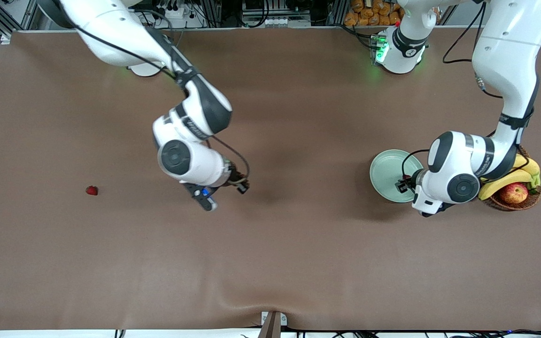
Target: Collect all strawberries into plate
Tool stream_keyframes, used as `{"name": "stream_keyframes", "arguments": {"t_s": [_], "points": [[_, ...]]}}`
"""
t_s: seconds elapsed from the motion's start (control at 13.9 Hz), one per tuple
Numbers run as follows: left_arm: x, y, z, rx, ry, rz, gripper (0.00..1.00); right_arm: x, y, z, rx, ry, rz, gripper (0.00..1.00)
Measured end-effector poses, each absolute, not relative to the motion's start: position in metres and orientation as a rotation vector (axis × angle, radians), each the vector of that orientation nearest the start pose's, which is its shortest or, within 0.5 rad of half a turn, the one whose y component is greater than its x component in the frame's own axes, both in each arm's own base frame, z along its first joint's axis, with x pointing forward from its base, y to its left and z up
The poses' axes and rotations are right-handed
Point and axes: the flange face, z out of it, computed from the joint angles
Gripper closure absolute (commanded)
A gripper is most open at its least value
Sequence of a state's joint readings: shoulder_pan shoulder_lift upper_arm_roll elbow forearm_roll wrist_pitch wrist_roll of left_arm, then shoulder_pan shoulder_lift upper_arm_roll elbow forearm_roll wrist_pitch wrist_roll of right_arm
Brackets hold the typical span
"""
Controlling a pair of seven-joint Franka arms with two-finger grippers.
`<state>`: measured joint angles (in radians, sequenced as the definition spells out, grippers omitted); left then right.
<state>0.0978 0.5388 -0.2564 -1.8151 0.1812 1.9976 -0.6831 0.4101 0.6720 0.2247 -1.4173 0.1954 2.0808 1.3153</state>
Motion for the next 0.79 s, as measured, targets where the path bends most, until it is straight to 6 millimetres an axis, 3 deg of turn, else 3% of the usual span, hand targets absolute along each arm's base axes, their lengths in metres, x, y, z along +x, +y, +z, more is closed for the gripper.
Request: {"name": "stream_keyframes", "arguments": {"t_s": [0.29, 0.58, 0.65, 0.79], "points": [[0.612, -0.124, 0.294, -2.965, -0.583, 0.304, 0.0, 0.569, 0.462, 0.269, -2.664, 1.198, 0.353, 1.0], [0.614, -0.182, 0.325, -3.022, -0.668, 0.254, 0.0, 0.553, 0.485, 0.219, -2.663, 1.204, 0.319, 1.0], [0.614, -0.197, 0.33, -3.03, -0.697, 0.248, 0.0, 0.551, 0.487, 0.211, -2.67, 1.206, 0.313, 0.96], [0.614, -0.228, 0.329, -3.025, -0.766, 0.247, 0.0, 0.547, 0.488, 0.199, -2.683, 1.215, 0.317, 0.0]]}}
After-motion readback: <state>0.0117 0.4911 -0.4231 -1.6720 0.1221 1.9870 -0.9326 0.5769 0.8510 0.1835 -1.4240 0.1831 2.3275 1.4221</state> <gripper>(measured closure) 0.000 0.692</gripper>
